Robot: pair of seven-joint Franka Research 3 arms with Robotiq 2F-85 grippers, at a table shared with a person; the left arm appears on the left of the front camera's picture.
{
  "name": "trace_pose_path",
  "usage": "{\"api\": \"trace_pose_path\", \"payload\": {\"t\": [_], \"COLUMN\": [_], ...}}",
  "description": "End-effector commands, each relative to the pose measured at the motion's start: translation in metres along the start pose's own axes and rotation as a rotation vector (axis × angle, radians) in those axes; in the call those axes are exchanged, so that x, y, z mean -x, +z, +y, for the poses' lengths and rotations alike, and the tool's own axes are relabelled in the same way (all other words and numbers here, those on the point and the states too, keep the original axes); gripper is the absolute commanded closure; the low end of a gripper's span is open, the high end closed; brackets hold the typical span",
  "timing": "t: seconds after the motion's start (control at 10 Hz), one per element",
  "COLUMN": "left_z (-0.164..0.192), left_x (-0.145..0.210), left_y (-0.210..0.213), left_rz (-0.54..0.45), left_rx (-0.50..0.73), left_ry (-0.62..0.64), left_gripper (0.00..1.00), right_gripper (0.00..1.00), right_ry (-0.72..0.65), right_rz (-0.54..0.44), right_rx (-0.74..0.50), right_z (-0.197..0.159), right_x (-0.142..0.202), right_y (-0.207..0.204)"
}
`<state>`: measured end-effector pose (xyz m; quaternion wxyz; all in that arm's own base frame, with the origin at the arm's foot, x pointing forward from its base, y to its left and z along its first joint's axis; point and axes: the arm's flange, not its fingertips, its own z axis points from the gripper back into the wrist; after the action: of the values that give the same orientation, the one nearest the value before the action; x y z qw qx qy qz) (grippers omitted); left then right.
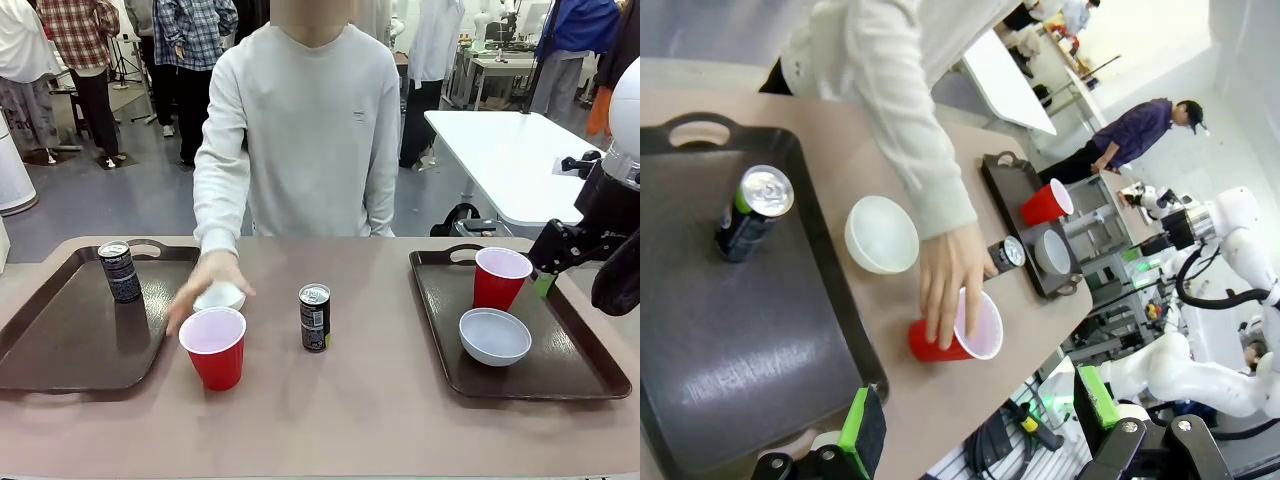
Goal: Prepare tableware on both trays.
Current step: Pick up a Picnic Bowl from the table and place it on a Handle tray.
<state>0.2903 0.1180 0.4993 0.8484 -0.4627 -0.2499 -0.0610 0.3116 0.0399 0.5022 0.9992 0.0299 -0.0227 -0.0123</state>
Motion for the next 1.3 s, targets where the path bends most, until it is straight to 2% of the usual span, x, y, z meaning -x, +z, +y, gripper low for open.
{"api": "trace_pose_path", "payload": {"t": [0.0, 0.6, 0.7, 0.8, 1.0, 1.2], "left_z": [0.000, 0.000, 0.000, -0.010, -0.035, -0.064], "left_x": [0.000, 0.000, 0.000, -0.017, -0.050, -0.069], "left_y": [0.000, 0.000, 0.000, 0.008, -0.007, -0.034], "left_rz": [-0.007, -0.007, 0.000, -0.057, 0.109, 0.259], "left_rx": [0.010, 0.010, 0.000, -0.105, -0.394, -0.573], "left_ry": [-0.009, -0.009, 0.000, 0.088, 0.110, 0.109], "left_gripper": [0.00, 0.00, 0.00, 0.00, 0.00, 0.00], "right_gripper": [0.00, 0.00, 0.03, 0.00, 0.00, 0.00], "right_ry": [0.007, 0.007, 0.002, 0.071, 0.049, -0.010], "right_rz": [0.040, 0.040, 0.043, 0.093, 0.149, 0.137], "right_rx": [0.011, 0.011, 0.007, -0.202, -0.522, -0.711], "right_z": [0.004, 0.004, 0.002, -0.009, -0.035, -0.066], "right_x": [-0.008, -0.008, -0.006, -0.004, -0.002, 0.007], "right_y": [-0.015, -0.015, -0.014, -0.013, -0.016, -0.014]}}
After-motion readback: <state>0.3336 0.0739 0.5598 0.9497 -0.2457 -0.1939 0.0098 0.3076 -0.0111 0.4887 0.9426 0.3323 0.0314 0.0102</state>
